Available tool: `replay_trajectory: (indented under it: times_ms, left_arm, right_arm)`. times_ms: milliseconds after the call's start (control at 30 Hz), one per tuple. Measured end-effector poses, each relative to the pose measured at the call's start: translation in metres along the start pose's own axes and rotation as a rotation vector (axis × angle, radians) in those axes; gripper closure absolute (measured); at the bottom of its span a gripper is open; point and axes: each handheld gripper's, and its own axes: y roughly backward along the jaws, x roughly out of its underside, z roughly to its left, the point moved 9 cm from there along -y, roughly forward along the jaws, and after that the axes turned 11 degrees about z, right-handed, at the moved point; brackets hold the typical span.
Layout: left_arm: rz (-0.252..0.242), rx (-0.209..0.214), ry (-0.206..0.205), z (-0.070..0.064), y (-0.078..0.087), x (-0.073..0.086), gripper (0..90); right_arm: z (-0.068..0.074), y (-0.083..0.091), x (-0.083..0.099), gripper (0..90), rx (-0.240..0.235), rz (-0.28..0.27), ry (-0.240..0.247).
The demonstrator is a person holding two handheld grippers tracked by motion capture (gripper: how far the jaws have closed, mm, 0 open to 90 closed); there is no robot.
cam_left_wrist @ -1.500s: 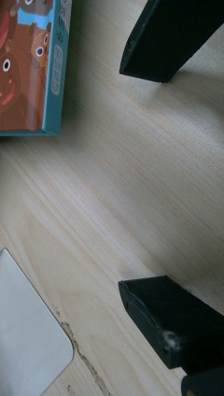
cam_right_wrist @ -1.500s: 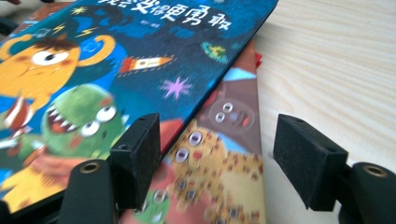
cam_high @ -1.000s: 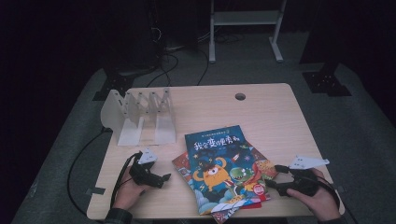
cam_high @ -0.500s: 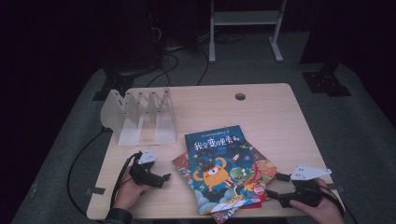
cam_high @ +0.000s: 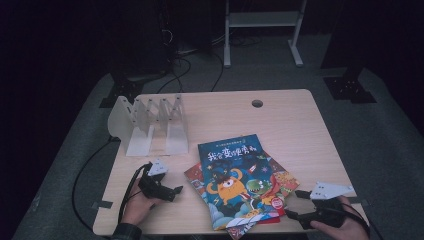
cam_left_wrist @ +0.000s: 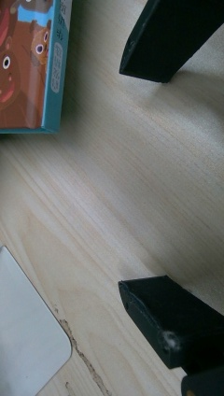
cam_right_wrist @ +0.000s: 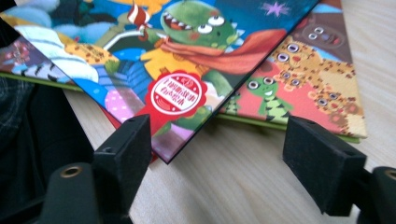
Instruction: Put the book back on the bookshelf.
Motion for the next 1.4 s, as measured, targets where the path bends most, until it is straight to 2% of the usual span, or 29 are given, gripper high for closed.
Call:
replay_trajectory:
  times_ms: [267, 333, 367, 400, 500, 567, 633, 933, 1033, 1167, 1400]
  left_arm:
    - [0.000, 0.000, 0.000, 0.000, 0.000, 0.000, 0.0]
    - [0.000, 0.000, 0.001, 0.000, 0.000, 0.000, 0.0]
    - [-0.001, 0.002, 0.000, 0.000, 0.000, 0.000, 0.0]
    - [-0.001, 0.002, 0.000, 0.000, 0.000, 0.000, 0.0]
    - [-0.011, 0.045, 0.015, -0.001, 0.002, -0.003, 0.0]
    - [-0.019, 0.040, 0.001, -0.002, 0.005, -0.007, 0.0]
    - [-0.040, 0.051, -0.010, -0.004, 0.010, -0.013, 0.0]
    - [-0.073, 0.075, -0.055, -0.008, 0.021, -0.036, 0.0]
    - [-0.066, 0.065, -0.078, -0.008, 0.018, -0.045, 0.0]
    - [-0.081, 0.075, -0.076, -0.008, 0.014, -0.053, 0.0]
    - [-0.065, 0.081, -0.101, -0.008, 0.002, -0.069, 0.0]
  right_arm:
    - [-0.004, -0.001, 0.001, 19.9, -0.013, 0.015, -0.017]
    - [-0.008, -0.001, 0.001, 21.2, 0.003, 0.010, -0.021]
    - [-0.014, 0.000, 0.000, 21.8, 0.025, 0.009, -0.021]
    - [-0.014, 0.000, 0.000, 21.8, 0.025, 0.009, -0.021]
    - [-0.023, 0.000, -0.001, 22.0, 0.043, 0.010, -0.030]
    - [-0.025, 0.000, -0.002, 22.0, 0.046, 0.010, -0.039]
    - [-0.029, 0.000, -0.003, 22.5, 0.058, 0.006, -0.040]
    - [-0.049, -0.003, -0.009, 22.8, 0.089, 0.007, -0.063]
    - [-0.057, -0.004, -0.011, 22.8, 0.103, 0.009, -0.071]
    - [-0.062, -0.005, -0.013, 22.9, 0.111, 0.014, -0.073]
    - [-0.074, -0.007, -0.018, 22.9, 0.134, 0.018, -0.080]
